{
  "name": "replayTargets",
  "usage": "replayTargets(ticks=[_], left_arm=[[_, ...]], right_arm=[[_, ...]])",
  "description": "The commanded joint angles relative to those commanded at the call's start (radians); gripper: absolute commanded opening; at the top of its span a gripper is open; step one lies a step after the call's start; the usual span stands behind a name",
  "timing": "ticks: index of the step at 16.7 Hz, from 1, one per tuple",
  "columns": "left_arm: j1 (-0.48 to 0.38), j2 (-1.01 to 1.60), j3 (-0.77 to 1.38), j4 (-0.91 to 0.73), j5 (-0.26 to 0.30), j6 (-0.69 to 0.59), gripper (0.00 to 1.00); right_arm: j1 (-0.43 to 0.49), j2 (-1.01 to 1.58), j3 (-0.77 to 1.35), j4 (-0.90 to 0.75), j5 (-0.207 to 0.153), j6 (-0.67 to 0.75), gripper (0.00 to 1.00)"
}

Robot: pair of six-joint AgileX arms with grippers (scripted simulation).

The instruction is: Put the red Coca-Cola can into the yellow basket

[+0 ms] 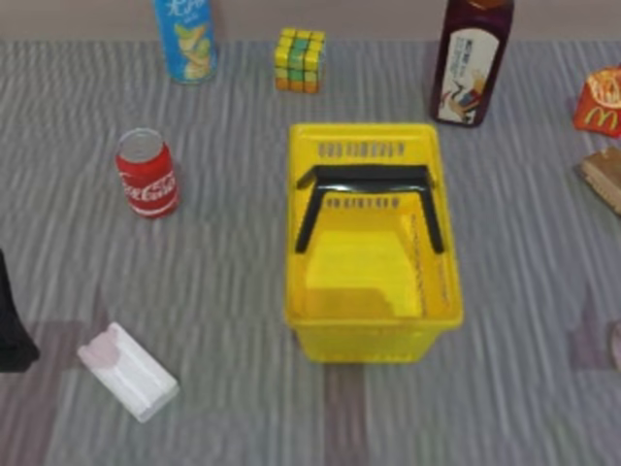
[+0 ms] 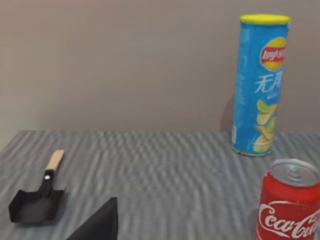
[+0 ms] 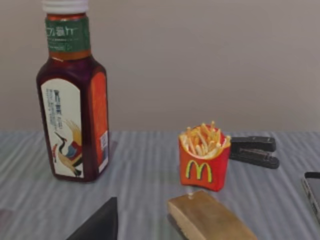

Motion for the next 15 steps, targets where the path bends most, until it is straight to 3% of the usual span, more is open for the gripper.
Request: replayTargets(ticks=[7,15], left_arm=[[-0.033,0.141,0.142,-0.105,0.019,0.046,1.00],[-0.119,0.776,0.744,-0.522,0.048,0.217,1.00]], right_arm=[[0.000,0.000,0.000,0.000,0.000,0.000,1.00],[0.000,0.000,0.000,0.000,0.000,0.000,1.00]])
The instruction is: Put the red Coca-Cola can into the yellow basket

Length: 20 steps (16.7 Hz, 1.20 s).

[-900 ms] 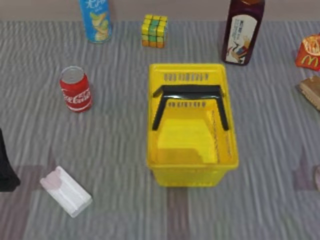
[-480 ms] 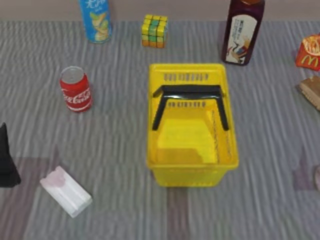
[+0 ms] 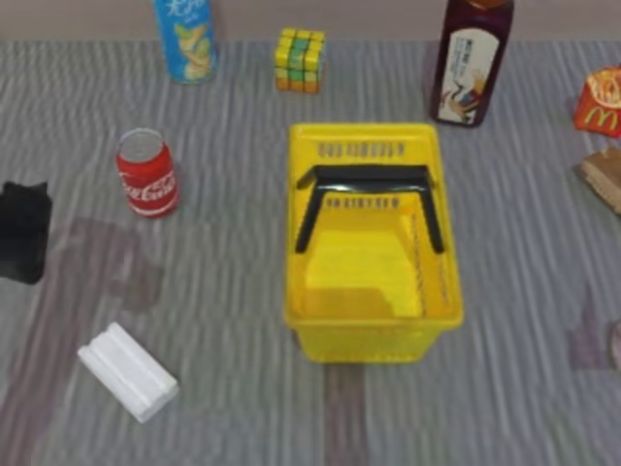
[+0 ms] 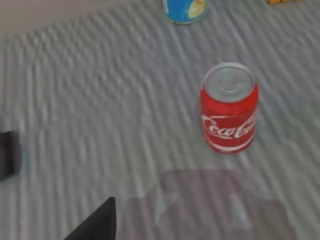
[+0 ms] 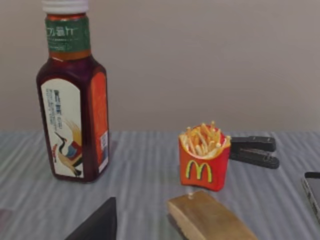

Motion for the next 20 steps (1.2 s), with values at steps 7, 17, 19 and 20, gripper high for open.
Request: replayTargets(ticks=[7,17,19,20], left_arm=[[-0.056,0.727,0.676,-0.434,-0.002,0.188,1.00],[-0.082,1.559,1.473,-0.863,-0.033,0.384,1.00],[-0.081,1.645,1.554,-0.903,-0.039,0.402,1.00],[-0.080,1.670,1.578,-0.914,-0.041,0.407,1.00]], right_arm=[[0.000,0.000,0.000,0.000,0.000,0.000,1.00],[0.000,0.000,0.000,0.000,0.000,0.000,1.00],[0.000,0.000,0.000,0.000,0.000,0.000,1.00],[0.000,0.000,0.000,0.000,0.000,0.000,1.00]])
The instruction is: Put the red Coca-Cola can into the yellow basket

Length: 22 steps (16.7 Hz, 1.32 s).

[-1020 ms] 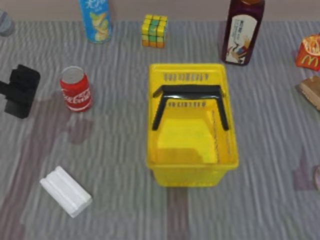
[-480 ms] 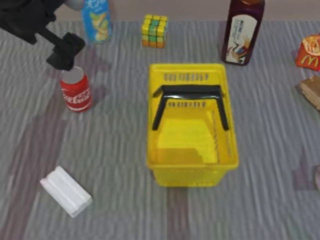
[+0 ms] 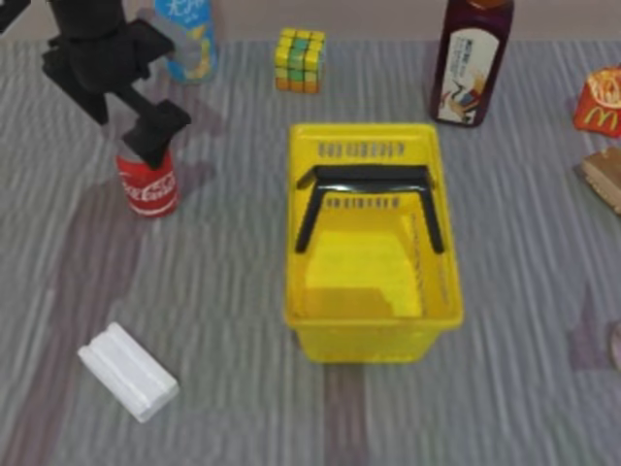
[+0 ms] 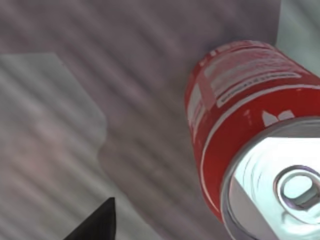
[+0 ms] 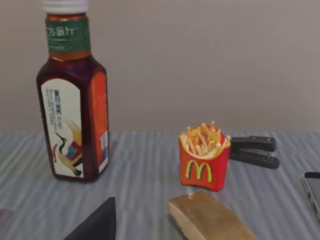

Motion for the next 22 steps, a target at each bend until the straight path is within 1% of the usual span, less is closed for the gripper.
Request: replayTargets(ticks=[7,14,18,22], left_arm=[[0.003,0.019,0.013,-0.004,-0.001,0.004,1.00],[0.002,0.016,-0.179,0.185,-0.002,0.005,1.00],[0.002,0.016,-0.186,0.192,-0.002,0.005,1.00],[0.002,0.016,-0.186,0.192,-0.002,0.005,0.70]], right_arm=[[0.000,0.000,0.000,0.000,0.000,0.000,1.00],[0.000,0.000,0.000,0.000,0.000,0.000,1.00],[0.000,0.000,0.000,0.000,0.000,0.000,1.00],[0.000,0.000,0.000,0.000,0.000,0.000,1.00]])
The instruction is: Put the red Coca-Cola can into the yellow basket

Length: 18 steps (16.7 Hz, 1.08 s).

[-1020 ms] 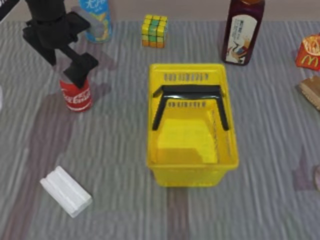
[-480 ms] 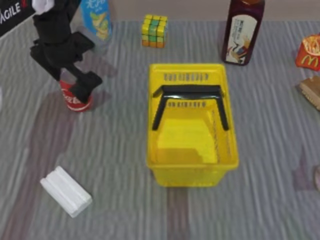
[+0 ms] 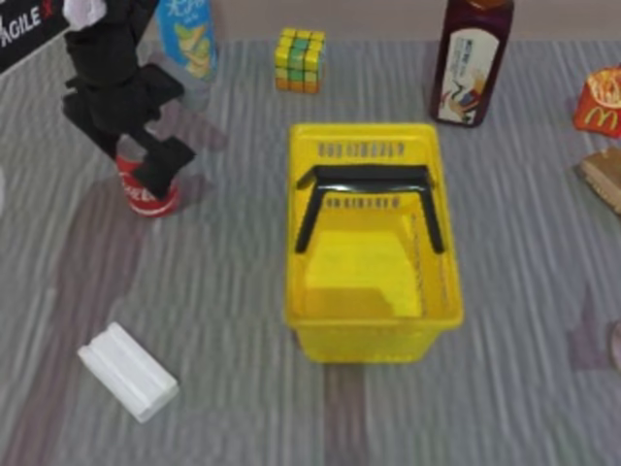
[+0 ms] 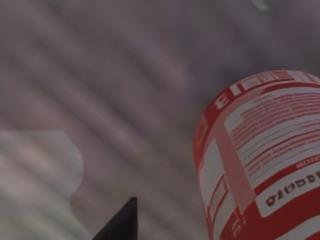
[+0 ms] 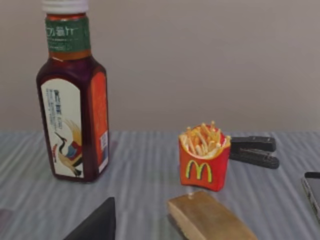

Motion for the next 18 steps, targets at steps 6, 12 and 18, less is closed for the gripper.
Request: replayTargets(ticks=[6,12,18], left_arm=[[0.000,0.000,0.000,0.000,0.000,0.000,0.25],[0.000,0.000,0.000,0.000,0.000,0.000,0.00],[0.001,0.000,0.000,0.000,0.000,0.002,0.00]], right_arm=[[0.000,0.000,0.000,0.000,0.000,0.000,1.00],[0.000,0.000,0.000,0.000,0.000,0.000,1.00],[0.000,0.000,0.000,0.000,0.000,0.000,1.00]])
